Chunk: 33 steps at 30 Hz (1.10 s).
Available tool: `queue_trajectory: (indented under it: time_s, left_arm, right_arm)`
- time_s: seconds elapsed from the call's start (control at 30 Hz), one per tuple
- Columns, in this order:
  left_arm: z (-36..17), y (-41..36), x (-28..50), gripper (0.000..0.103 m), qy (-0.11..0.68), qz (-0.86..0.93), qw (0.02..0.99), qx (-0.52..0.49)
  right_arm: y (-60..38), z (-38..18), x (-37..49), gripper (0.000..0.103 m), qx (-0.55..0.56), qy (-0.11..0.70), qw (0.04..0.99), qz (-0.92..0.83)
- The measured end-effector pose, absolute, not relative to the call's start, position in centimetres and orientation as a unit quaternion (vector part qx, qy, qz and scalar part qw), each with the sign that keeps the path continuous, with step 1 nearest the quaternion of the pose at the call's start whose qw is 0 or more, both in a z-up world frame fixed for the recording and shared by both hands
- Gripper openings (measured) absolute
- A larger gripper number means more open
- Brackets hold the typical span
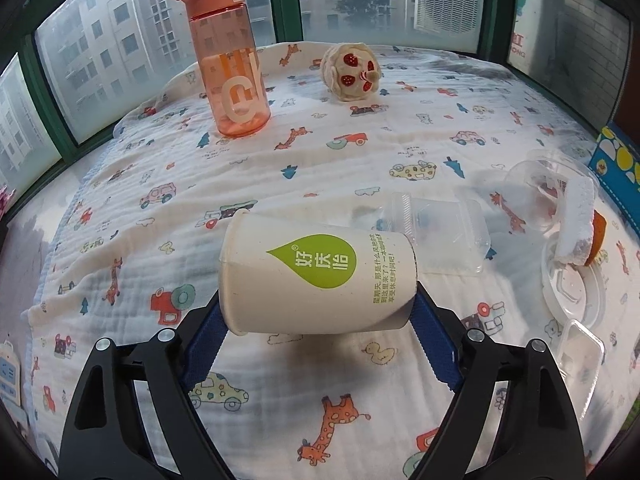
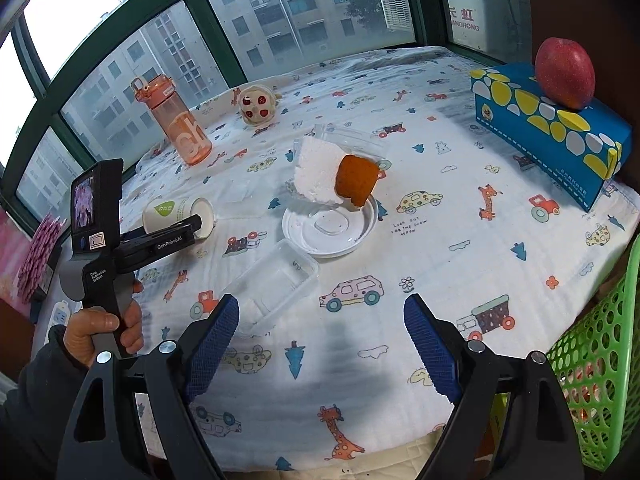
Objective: Collect trash
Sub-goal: 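Grasp the white paper cup with the left gripper while the right gripper grasps the clear plastic box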
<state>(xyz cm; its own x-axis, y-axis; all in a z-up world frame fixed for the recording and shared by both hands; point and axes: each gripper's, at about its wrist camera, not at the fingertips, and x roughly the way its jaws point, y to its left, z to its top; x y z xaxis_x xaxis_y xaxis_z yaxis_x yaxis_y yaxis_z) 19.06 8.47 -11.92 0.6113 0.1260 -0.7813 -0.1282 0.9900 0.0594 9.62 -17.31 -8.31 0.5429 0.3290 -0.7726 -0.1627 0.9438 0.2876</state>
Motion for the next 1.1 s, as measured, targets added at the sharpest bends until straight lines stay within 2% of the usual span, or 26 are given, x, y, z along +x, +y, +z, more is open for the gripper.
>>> queue_trajectory:
  time_s: [0.73,0.93,1.1]
  left_arm:
    - [-8.7,13.1,14.8,0.083,0.406,0.053,0.911,-0.047]
    - [-8.7,13.8,14.5,0.083,0.404,0.050,0.912,-0.058]
    - [-8.7,13.9,14.3,0.083,0.405,0.047,0.911,-0.061]
  right_arm:
    - [-11.3,-13.3,16.5,0.081,0.186,0.578,0.789,0.092]
    - [-10.4,-14.3,17.4,0.075,0.169,0.590,0.787,0.061]
    - [-10.3,-14.4,17.0,0.065,0.155,0.588,0.791,0.061]
